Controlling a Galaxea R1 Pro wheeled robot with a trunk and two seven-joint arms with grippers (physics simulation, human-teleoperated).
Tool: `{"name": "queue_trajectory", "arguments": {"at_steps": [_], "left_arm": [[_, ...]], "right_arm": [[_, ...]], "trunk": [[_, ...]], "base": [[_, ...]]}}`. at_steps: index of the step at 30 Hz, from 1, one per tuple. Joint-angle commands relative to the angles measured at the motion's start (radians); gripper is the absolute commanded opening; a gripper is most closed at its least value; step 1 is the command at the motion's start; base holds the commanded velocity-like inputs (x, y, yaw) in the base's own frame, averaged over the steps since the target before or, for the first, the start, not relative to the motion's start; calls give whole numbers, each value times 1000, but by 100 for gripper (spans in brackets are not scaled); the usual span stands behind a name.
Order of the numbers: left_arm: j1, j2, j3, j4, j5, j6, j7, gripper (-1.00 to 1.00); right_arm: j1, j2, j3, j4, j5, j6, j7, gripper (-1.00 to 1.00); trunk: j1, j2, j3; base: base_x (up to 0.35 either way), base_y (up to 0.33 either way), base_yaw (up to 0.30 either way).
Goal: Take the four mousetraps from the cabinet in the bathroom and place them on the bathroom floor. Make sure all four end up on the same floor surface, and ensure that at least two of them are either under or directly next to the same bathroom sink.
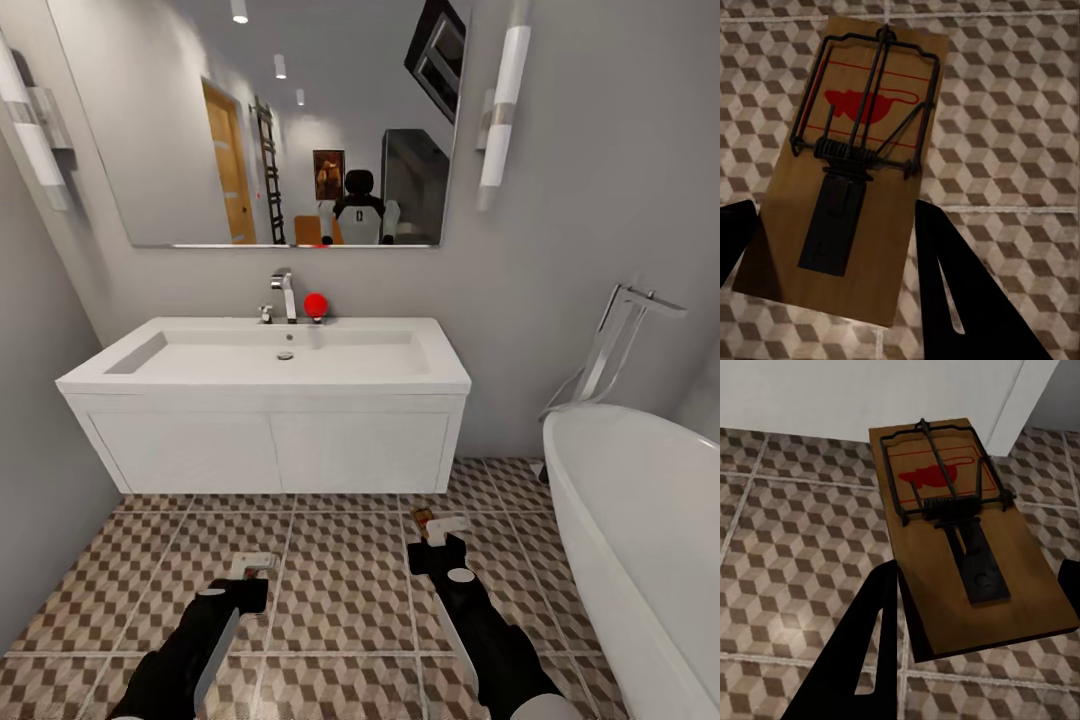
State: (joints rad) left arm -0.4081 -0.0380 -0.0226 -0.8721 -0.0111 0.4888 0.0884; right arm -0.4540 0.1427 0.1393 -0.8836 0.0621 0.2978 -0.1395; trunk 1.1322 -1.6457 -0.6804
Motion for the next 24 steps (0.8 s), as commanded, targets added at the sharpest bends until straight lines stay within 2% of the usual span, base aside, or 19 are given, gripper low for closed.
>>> {"name": "queue_trajectory", "arguments": {"at_steps": [1,4,8,24], "left_arm": [[0,1,0,-18,-3,0,2,-100],[0,5,0,-66,-3,1,2,-100],[0,8,-1,-90,-3,1,2,-100],[0,10,-2,-96,-1,1,2,-100]], "right_arm": [[0,0,0,0,-1,0,-3,-100],[0,0,0,0,-1,0,-3,-100],[0,0,0,0,-1,0,-3,-100],[0,0,0,0,-1,0,-2,-100]], "trunk": [[4,-7,-5],[15,-28,-19],[31,-56,-38],[92,-168,-113]], "base": [[0,0,0],[0,0,0],[0,0,0],[0,0,0]]}}
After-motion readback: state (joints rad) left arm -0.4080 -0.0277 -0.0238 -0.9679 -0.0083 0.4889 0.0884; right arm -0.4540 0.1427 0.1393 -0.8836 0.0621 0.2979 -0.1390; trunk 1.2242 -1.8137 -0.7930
